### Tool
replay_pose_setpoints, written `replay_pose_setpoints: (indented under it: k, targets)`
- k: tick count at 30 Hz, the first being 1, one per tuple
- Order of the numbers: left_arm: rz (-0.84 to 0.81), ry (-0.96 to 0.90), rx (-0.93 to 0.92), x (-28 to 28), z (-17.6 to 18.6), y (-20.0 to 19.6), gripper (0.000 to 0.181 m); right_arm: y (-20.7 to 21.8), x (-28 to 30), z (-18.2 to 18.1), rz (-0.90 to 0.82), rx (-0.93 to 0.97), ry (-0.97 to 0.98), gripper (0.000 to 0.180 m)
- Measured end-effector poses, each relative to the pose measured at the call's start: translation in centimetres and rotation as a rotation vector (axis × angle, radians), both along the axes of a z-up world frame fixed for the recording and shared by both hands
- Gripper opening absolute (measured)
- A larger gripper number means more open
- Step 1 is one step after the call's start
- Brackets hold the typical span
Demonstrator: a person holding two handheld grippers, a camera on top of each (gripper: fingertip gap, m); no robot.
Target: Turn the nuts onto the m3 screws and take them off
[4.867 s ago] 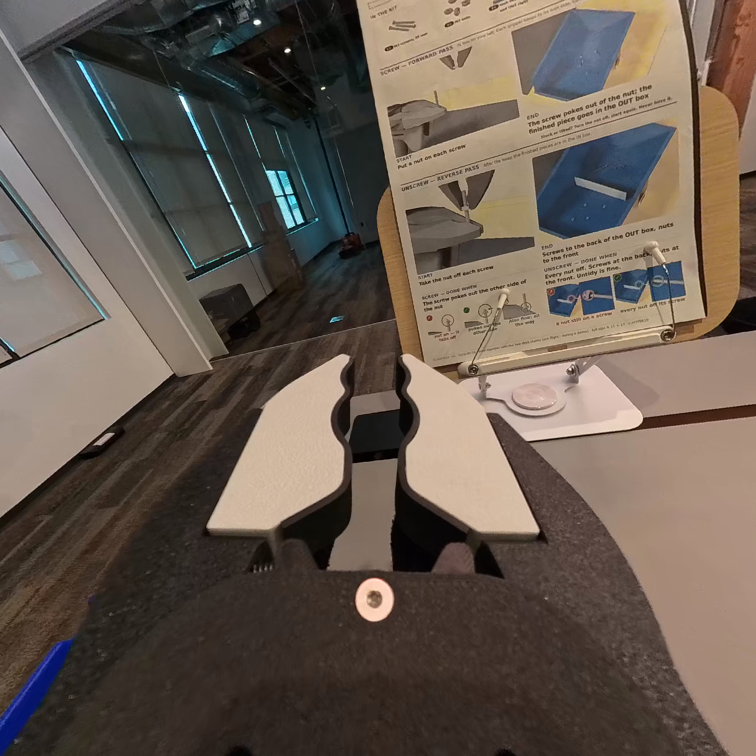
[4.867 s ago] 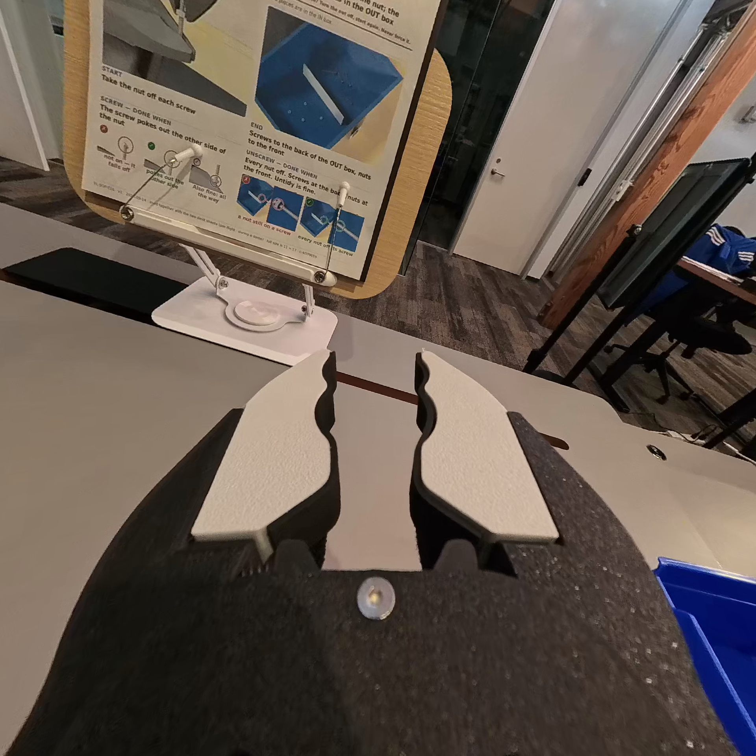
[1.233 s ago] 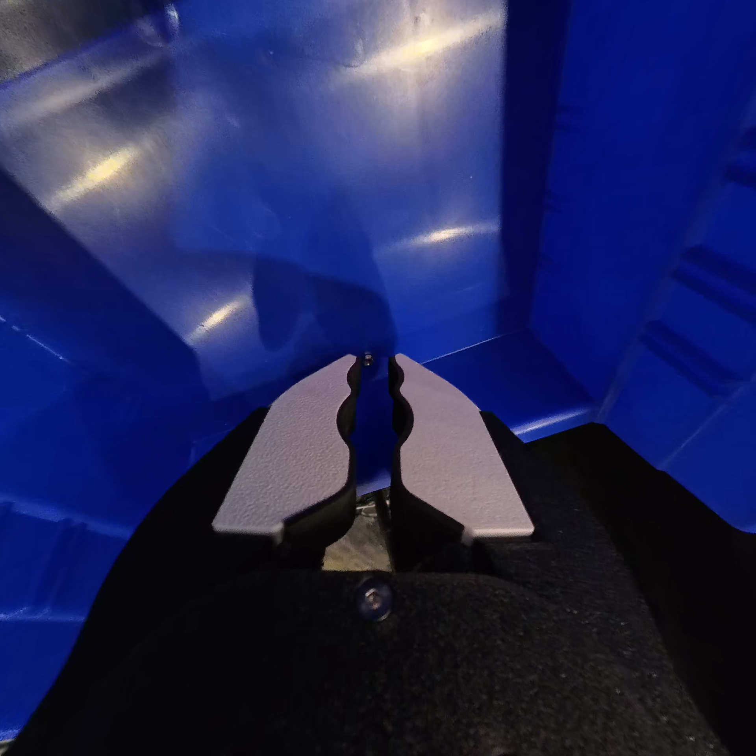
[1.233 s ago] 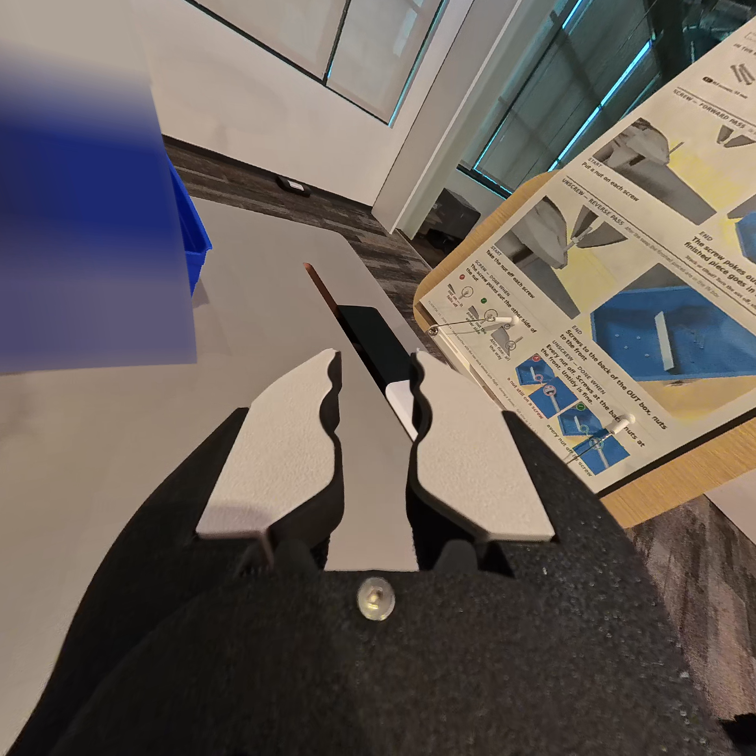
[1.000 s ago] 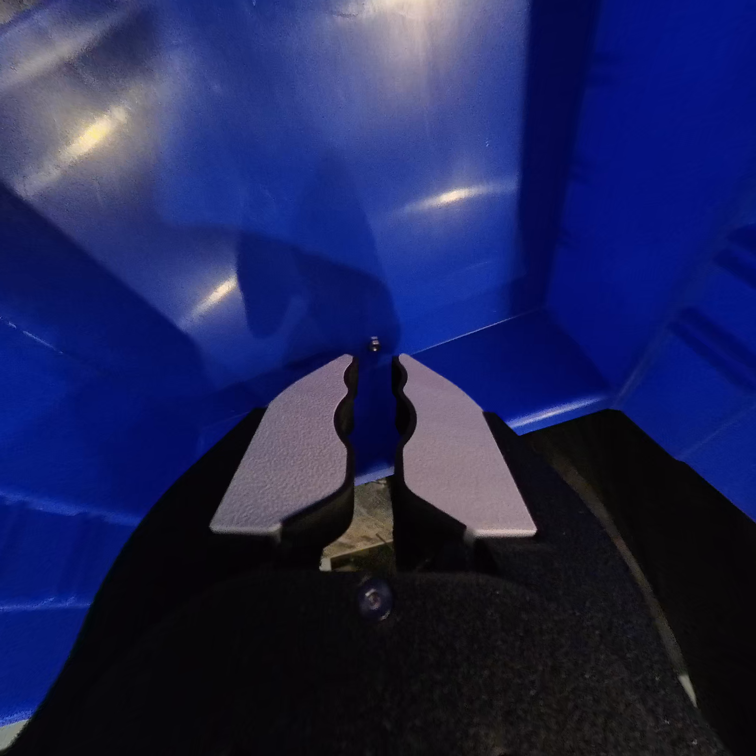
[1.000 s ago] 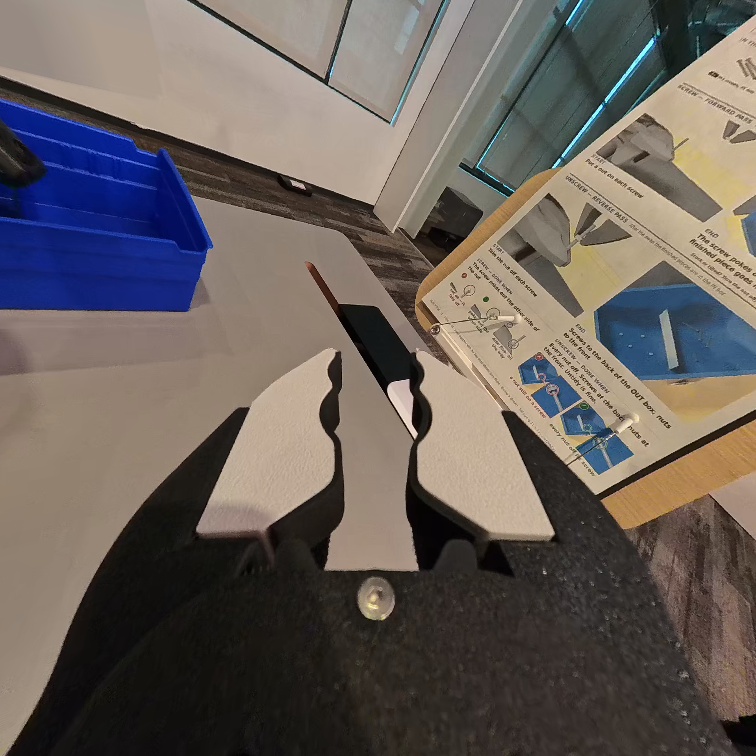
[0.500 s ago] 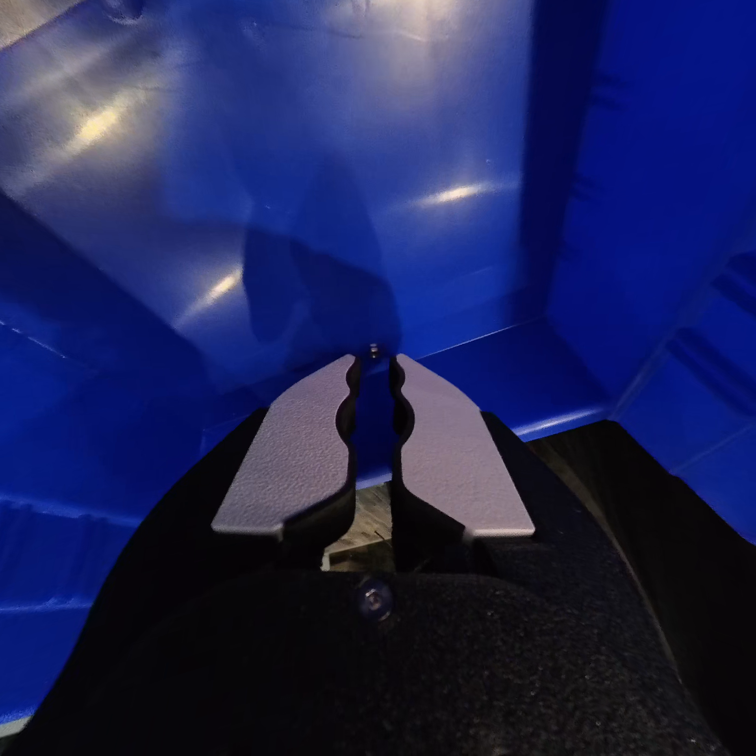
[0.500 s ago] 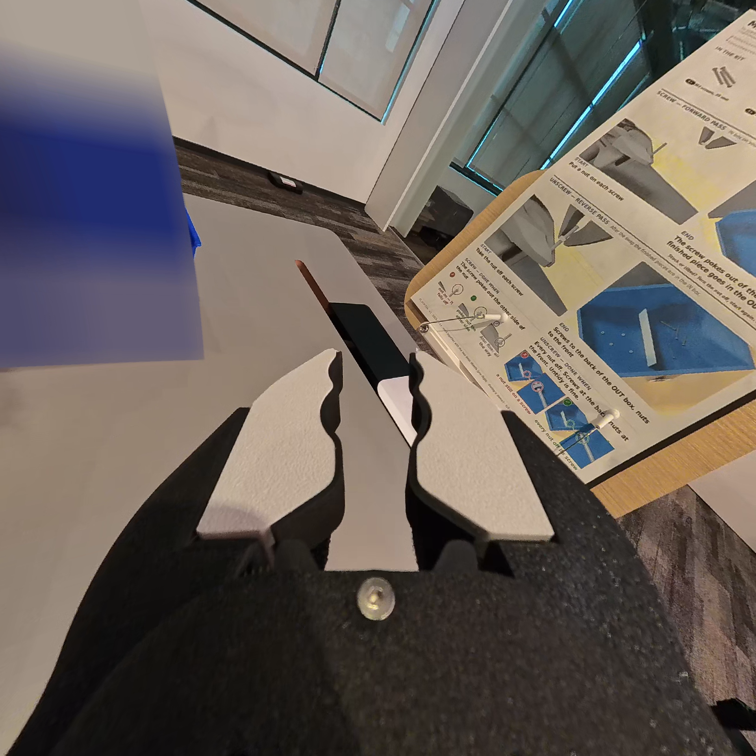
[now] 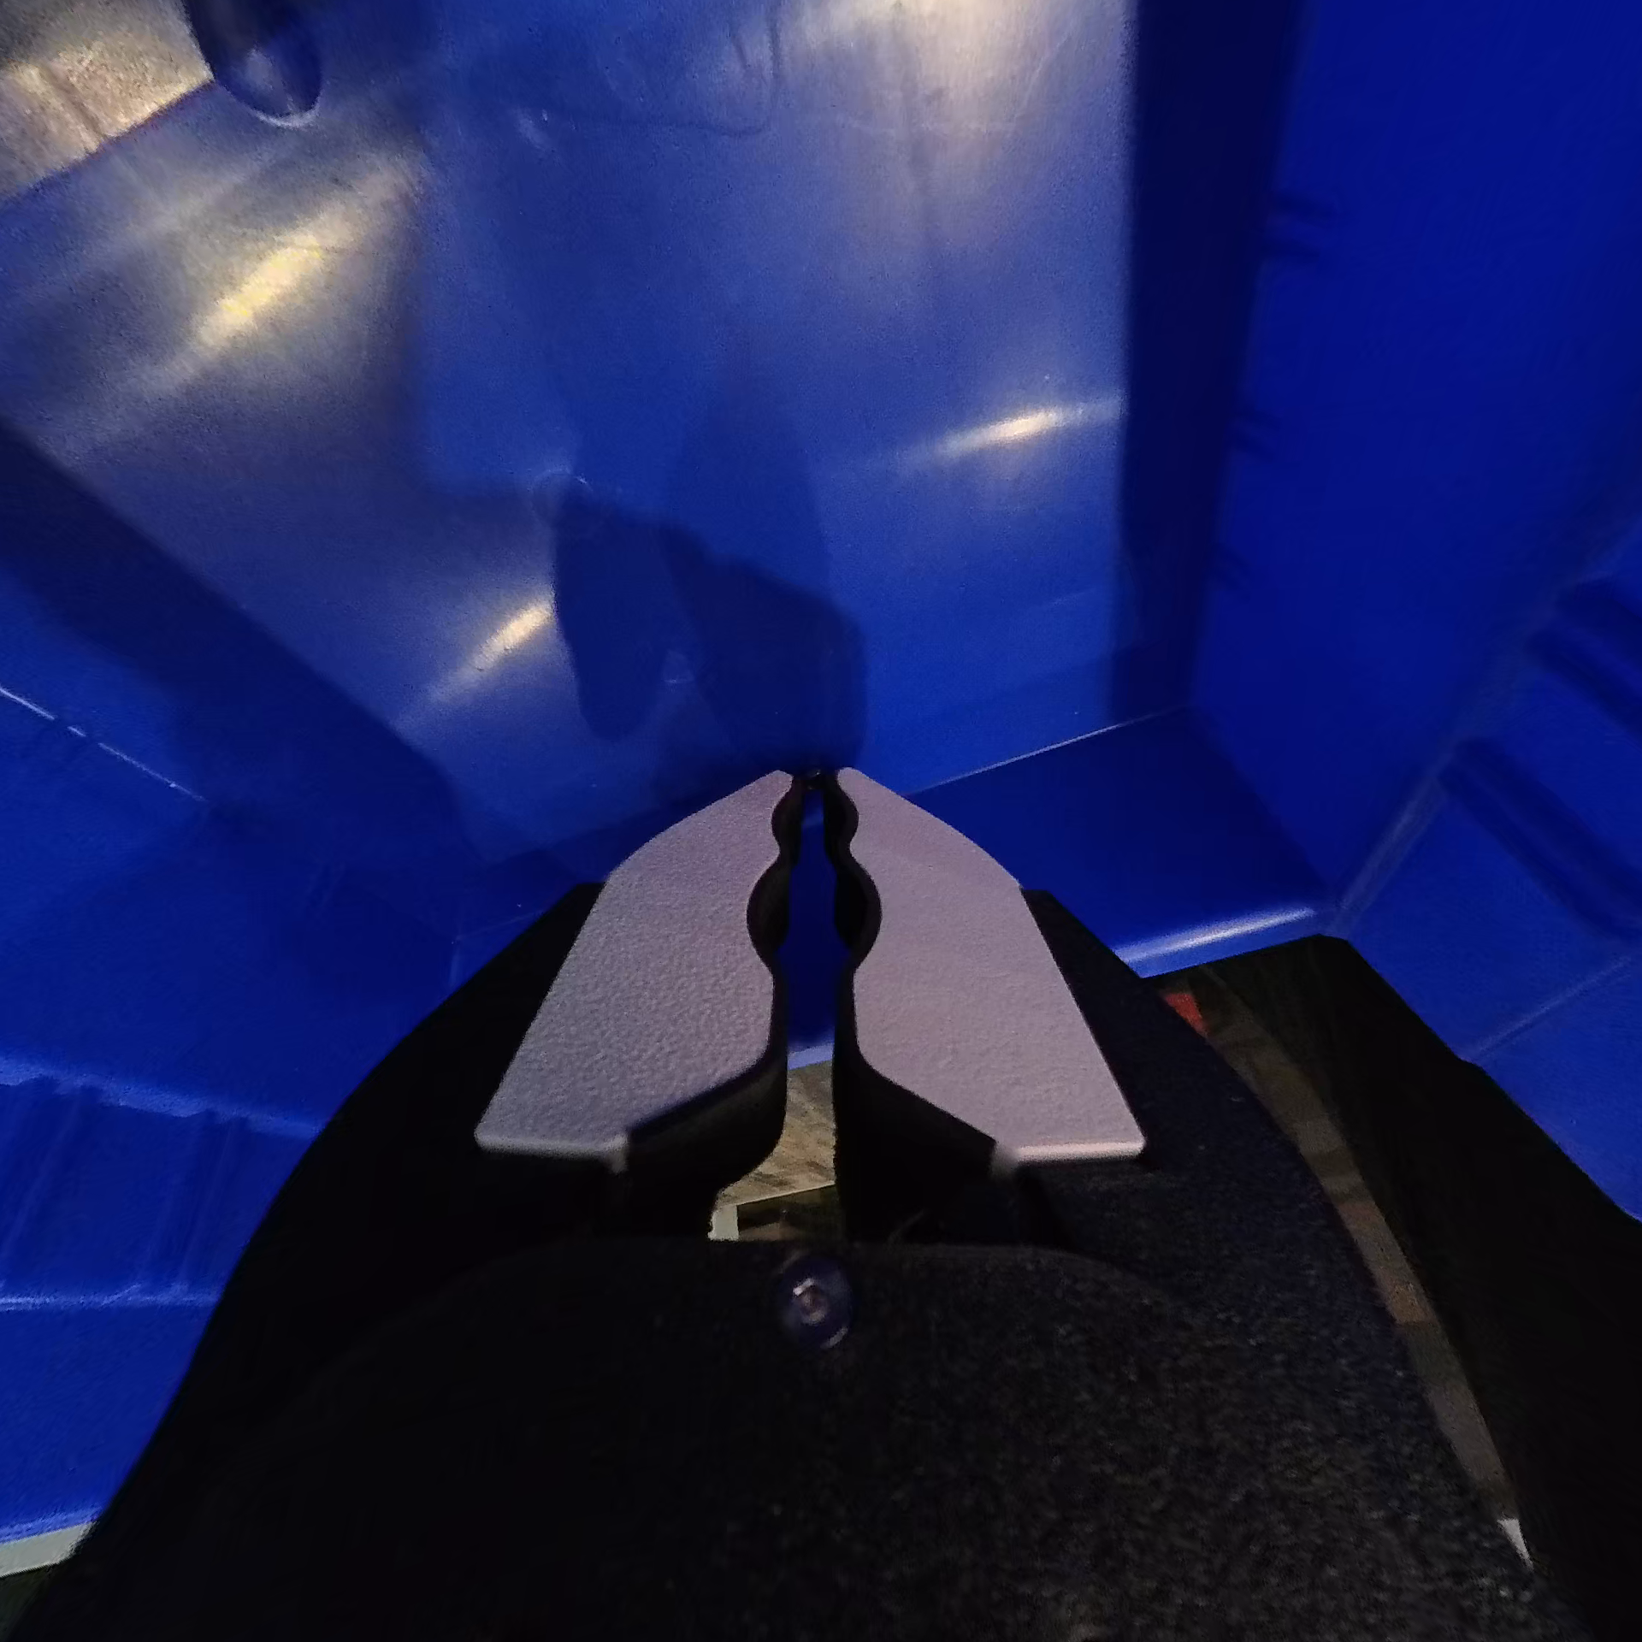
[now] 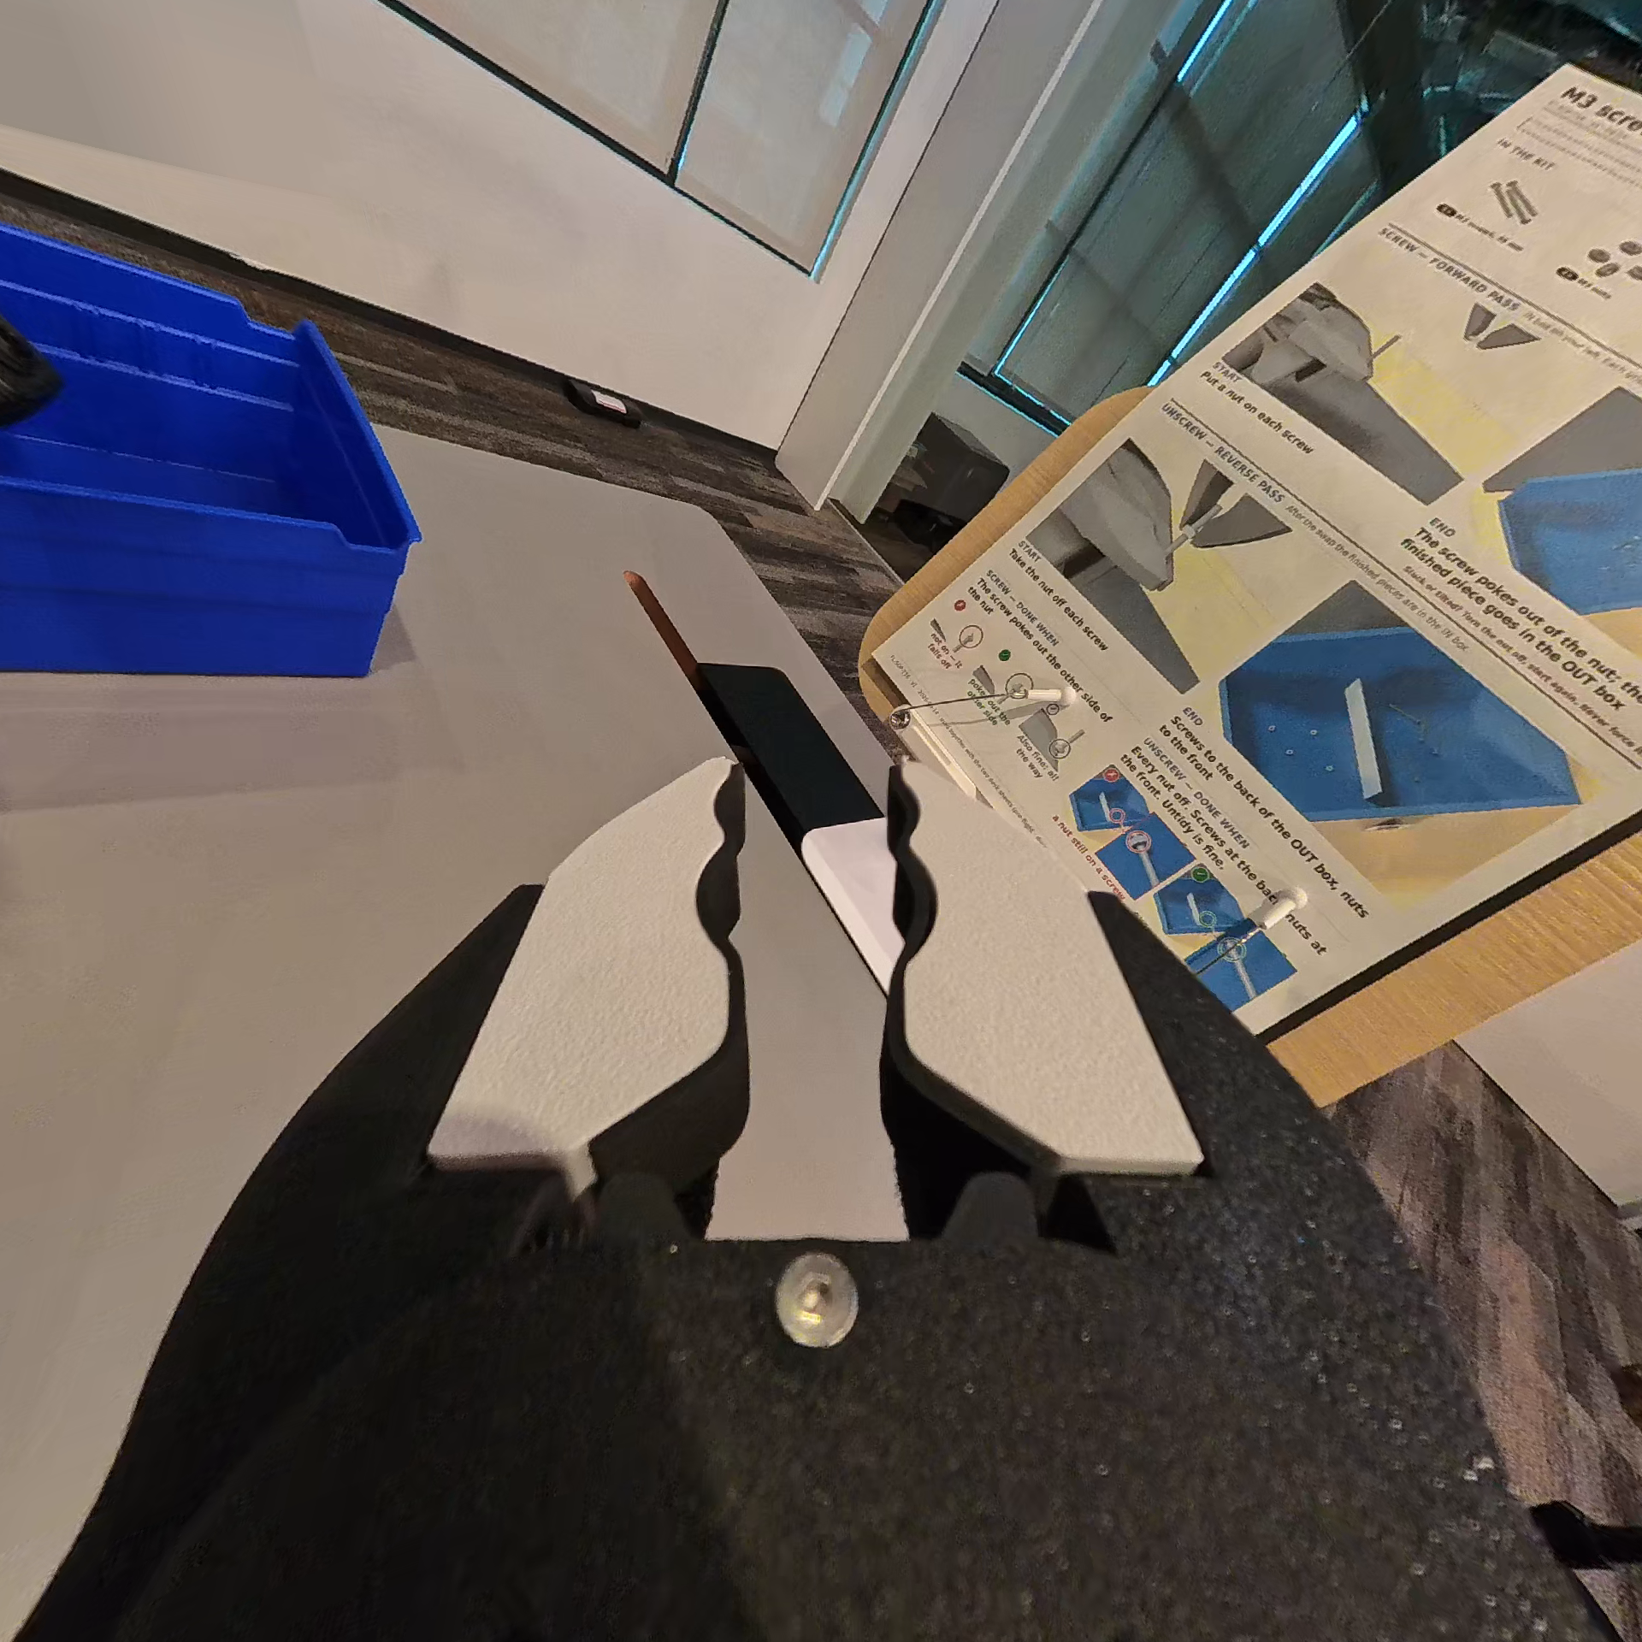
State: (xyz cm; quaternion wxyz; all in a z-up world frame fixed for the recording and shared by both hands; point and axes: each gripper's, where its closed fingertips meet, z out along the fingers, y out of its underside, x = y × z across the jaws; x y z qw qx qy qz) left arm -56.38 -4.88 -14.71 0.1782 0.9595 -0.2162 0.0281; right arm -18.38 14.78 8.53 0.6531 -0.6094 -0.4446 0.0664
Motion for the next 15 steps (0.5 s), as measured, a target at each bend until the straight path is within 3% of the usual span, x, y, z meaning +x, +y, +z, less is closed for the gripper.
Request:
replay_pose_setpoints:
  k: [15]
  targets:
    - [0.019,-0.047,0.050,-0.34,0.27,0.16,0.000,-0.11,-0.02,0.00,0.003,0.002,-0.006,0.030]
